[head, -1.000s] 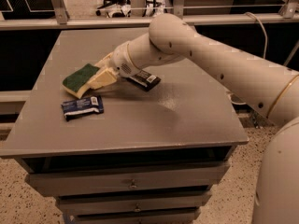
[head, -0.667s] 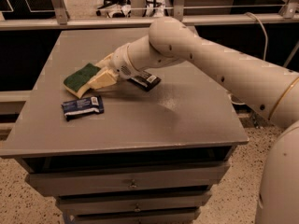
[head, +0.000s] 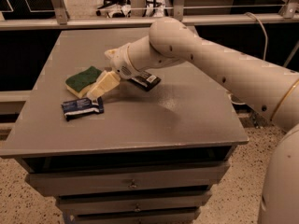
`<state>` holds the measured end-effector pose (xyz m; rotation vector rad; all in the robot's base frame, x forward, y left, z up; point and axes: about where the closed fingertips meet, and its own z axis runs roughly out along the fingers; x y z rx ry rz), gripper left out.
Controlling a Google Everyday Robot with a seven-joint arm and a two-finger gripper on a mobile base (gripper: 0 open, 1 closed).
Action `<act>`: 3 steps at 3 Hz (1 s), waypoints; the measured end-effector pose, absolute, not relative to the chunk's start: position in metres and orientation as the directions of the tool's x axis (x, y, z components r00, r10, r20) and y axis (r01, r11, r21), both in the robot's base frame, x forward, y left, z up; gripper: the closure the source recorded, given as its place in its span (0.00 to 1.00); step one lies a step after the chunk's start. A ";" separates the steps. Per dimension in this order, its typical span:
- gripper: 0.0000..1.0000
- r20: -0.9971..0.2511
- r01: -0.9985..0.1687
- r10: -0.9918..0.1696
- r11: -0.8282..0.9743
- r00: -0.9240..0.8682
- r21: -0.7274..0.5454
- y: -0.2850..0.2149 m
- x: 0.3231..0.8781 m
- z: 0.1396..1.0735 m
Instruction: Move sponge near rxbar blueberry
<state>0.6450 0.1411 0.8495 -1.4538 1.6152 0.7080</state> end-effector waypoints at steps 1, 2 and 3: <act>0.00 -0.866 -0.972 -0.500 0.201 0.008 -0.124 0.125 0.645 0.858; 0.00 -0.874 -0.926 -0.486 0.334 -0.010 -0.175 0.063 0.661 0.877; 0.00 -0.873 -0.850 -0.485 0.482 -0.056 -0.213 0.009 0.674 0.894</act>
Offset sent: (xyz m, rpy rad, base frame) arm 0.0286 -0.1166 0.0442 0.0580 -0.1077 -0.2420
